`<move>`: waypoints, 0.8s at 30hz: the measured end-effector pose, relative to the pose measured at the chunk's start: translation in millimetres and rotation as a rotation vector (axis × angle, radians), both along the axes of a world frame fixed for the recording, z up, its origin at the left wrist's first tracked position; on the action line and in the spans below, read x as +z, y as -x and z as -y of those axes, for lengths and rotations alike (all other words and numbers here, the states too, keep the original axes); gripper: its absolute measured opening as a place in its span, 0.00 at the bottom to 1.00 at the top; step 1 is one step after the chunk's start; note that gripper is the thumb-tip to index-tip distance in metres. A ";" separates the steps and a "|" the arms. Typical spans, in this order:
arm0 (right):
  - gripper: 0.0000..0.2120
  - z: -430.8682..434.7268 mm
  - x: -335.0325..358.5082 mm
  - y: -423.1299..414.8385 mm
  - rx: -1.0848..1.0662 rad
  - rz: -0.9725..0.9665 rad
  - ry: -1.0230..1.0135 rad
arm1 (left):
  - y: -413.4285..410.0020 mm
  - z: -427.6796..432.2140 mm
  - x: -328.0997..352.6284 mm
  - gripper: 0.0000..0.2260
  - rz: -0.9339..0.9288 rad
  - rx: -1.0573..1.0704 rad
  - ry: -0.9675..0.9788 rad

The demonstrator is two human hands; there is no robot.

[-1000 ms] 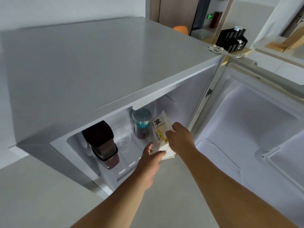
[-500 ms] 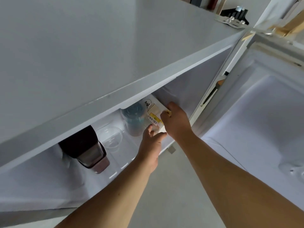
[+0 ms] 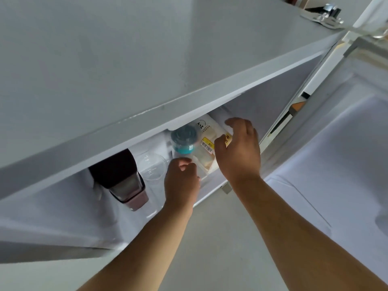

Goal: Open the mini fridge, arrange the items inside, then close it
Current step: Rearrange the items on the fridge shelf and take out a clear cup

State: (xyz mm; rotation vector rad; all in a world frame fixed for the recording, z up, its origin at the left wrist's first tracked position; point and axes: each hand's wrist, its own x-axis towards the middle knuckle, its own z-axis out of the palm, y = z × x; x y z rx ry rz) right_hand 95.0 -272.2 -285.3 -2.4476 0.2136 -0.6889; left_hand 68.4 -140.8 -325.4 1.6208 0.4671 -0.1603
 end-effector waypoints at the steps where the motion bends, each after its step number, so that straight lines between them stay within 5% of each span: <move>1: 0.15 -6.1 3.7 1.6 0.026 0.023 -0.008 | 2.3 -5.2 6.1 0.06 0.066 0.128 -0.059; 4: 0.14 -22.6 11.9 -11.6 0.064 -0.179 -0.183 | -5.8 -11.0 19.0 0.03 0.205 0.327 -0.028; 9: 0.10 -28.2 15.6 -40.8 0.053 -0.474 -0.429 | -37.6 -10.3 23.5 0.20 0.142 0.363 -0.008; 17: 0.05 -27.7 10.0 -47.1 0.119 -0.495 -0.705 | -57.0 -21.4 26.2 0.17 0.125 0.263 -0.127; 24: 0.14 -21.5 14.5 -12.4 0.102 -0.383 -0.574 | -23.0 -25.6 35.7 0.07 0.175 0.225 -0.105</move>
